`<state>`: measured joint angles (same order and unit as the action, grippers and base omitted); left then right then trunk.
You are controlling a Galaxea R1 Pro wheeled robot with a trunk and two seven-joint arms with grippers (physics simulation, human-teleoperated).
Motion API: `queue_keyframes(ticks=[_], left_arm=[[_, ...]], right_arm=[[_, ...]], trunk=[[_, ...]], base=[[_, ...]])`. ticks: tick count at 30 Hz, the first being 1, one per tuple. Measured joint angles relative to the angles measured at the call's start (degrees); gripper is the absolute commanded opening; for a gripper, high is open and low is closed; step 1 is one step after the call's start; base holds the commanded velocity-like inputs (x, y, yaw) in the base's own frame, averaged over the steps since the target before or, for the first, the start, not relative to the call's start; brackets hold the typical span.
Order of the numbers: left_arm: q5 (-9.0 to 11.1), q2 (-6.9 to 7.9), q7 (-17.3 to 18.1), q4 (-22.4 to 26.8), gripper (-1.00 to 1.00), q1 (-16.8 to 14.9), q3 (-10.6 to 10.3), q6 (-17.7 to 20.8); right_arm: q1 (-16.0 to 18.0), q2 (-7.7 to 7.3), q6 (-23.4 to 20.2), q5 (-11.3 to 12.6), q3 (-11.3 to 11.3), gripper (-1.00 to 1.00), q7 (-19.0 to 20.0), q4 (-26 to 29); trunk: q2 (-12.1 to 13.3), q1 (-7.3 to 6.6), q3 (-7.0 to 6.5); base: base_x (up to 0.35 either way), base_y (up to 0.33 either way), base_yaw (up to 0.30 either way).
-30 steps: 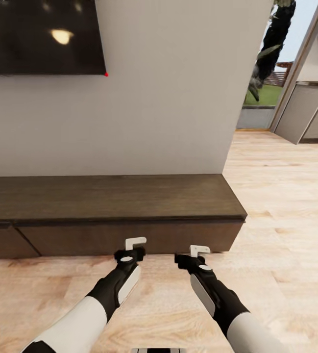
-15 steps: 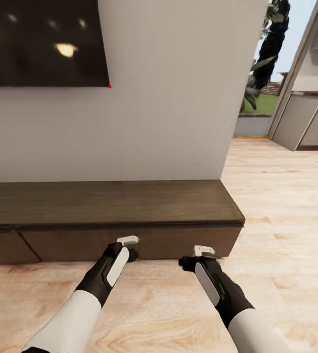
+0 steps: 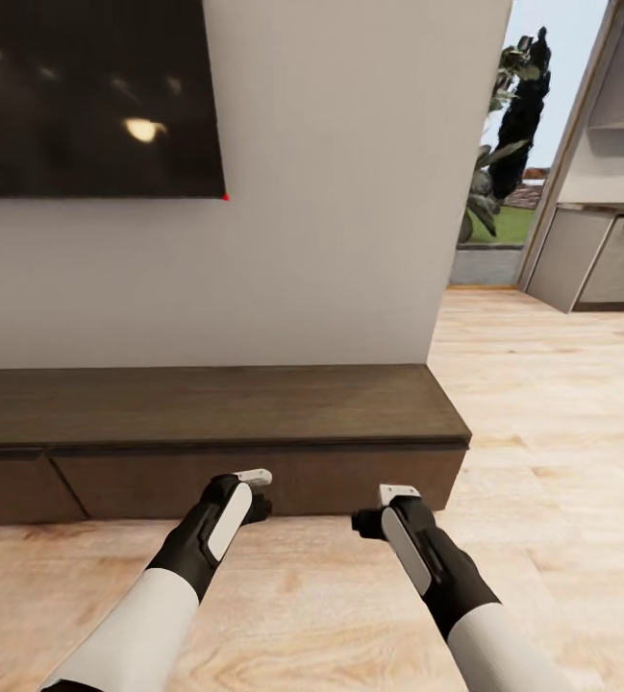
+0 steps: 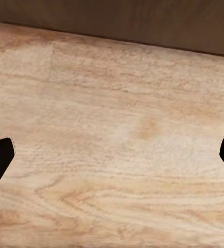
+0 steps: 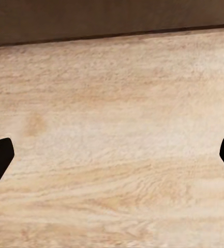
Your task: Place each of the two pumpkins and all three candles from the living room inside a cabinet in the living room (use any cabinet), then make sure every cabinet is closed, and position the cauldron so it is next to a table in the living room.
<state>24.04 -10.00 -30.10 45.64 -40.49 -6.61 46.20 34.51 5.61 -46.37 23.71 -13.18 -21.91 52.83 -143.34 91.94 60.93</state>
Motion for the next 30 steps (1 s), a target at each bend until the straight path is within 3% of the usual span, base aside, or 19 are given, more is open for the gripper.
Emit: queue_keyframes(ticks=[2,9,11,16,22,26,30], left_arm=[[0.0,0.0,0.0,0.0,1.0,0.0,0.3,0.0],[0.0,0.0,-0.1,0.0,1.0,0.0,1.2,-0.1],[0.0,0.0,-0.1,-0.2,1.0,0.0,1.2,-0.1],[0.0,0.0,-0.1,-1.3,1.0,0.0,1.3,-0.2],[0.2,0.0,-0.1,-3.1,1.0,-0.5,1.3,0.0],[0.2,0.0,0.0,-3.3,1.0,-0.3,1.1,-0.1],[0.3,0.0,0.1,-5.6,1.0,0.3,1.1,-0.9]], right_arm=[[0.0,-0.04,-2.0,0.1,1.1,1.0,0.0,0.2],[0.0,-0.06,-2.3,-0.3,1.1,1.0,0.0,0.4],[-0.1,0.01,-2.4,-0.5,0.9,1.0,-0.6,0.4],[-0.3,-0.05,-6.0,0.2,1.2,1.0,-6.7,3.6],[-0.9,-0.83,-8.8,0.7,1.4,1.0,-7.7,3.8],[-1.1,-0.92,-11.0,0.7,3.0,1.0,-7.7,3.7],[-5.4,-0.9,-10.9,0.7,3.7,1.0,-7.6,4.0]], trunk=[[0.0,-0.08,-0.45],[0.1,-0.26,-2.0],[0.9,-0.68,-2.36],[2.9,-1.75,-3.18],[5.3,-3.1,-3.78],[6.9,-3.98,-4.13],[8.5,-4.86,-4.47]], base=[[-0.022,0.0,0.0],[-0.003,0.0,0.0],[-0.104,0.0,0.0],[-0.288,0.0,0.0],[-0.165,0.0,-0.02],[-0.014,0.0,-0.03],[-0.002,0.0,-0.004]])
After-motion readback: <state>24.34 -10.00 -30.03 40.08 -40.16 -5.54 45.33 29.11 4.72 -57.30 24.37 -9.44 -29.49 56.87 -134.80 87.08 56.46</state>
